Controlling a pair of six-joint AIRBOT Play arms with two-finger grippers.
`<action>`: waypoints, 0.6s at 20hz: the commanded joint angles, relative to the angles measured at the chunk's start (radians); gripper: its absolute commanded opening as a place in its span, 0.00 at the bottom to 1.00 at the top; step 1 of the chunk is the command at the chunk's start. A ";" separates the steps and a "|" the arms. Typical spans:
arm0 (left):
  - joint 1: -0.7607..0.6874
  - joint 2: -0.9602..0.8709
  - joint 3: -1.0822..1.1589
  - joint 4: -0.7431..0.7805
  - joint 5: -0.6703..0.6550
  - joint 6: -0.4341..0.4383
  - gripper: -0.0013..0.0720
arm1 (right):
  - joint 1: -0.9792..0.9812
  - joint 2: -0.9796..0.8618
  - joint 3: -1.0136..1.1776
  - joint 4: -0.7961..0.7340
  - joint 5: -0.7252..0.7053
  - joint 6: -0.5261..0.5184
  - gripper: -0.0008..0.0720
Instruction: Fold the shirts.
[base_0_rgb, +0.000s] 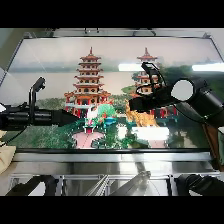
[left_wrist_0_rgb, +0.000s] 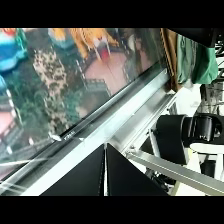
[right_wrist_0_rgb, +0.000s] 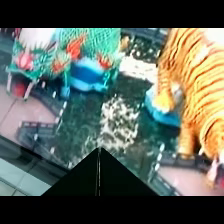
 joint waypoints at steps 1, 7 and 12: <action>0.000 -0.001 0.001 0.001 -0.006 0.000 0.02 | 0.000 -0.001 0.000 0.000 0.001 0.000 0.04; 0.236 0.029 0.203 0.228 -0.073 -0.238 0.03 | 0.000 -0.001 0.000 0.000 0.001 0.000 0.04; 0.727 0.118 0.377 0.574 0.058 -0.382 1.00 | 0.000 -0.001 0.000 0.000 0.001 0.000 0.04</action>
